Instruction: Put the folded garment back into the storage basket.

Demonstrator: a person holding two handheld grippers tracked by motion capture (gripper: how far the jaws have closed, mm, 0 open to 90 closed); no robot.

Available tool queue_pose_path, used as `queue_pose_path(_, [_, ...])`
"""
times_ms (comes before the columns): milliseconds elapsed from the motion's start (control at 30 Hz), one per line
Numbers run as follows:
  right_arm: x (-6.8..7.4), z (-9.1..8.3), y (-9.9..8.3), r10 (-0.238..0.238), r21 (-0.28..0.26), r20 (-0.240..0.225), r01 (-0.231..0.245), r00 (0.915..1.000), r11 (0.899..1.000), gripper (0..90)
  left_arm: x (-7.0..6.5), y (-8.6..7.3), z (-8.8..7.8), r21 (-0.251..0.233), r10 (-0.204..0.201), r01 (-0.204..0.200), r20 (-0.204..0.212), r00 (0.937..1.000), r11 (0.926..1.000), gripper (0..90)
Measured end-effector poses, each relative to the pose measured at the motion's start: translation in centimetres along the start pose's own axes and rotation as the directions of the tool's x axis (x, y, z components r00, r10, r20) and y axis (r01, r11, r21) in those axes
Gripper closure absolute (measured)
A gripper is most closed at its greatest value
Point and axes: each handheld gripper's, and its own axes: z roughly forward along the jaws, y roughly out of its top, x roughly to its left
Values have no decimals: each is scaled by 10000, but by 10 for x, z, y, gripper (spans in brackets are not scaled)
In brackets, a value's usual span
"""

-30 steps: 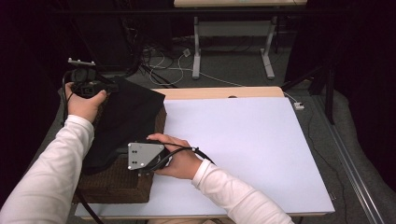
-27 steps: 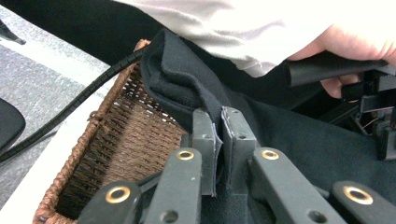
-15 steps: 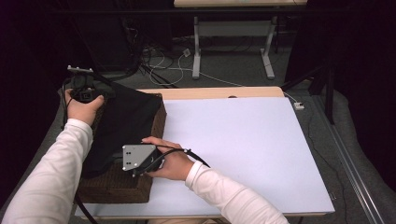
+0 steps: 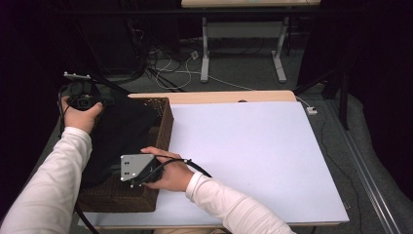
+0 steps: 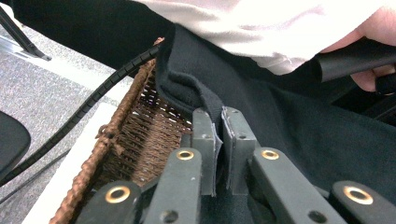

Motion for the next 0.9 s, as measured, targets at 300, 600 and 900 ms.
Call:
queue_pose_path(300, [0,5,-7,131,167,-52,-130,9999,9998,854,7,-3,14,121,-40,39,17,10000,9999,854])
queue_pose_path(600, [0,9,-23,654,540,-174,-644,9977,9965,853,9,-8,34,607,44,-35,-152,9999,9981,854])
queue_pose_path(900, [4,21,-30,905,785,-370,-874,9952,9931,853,14,-10,47,805,212,-197,-178,9996,9966,854])
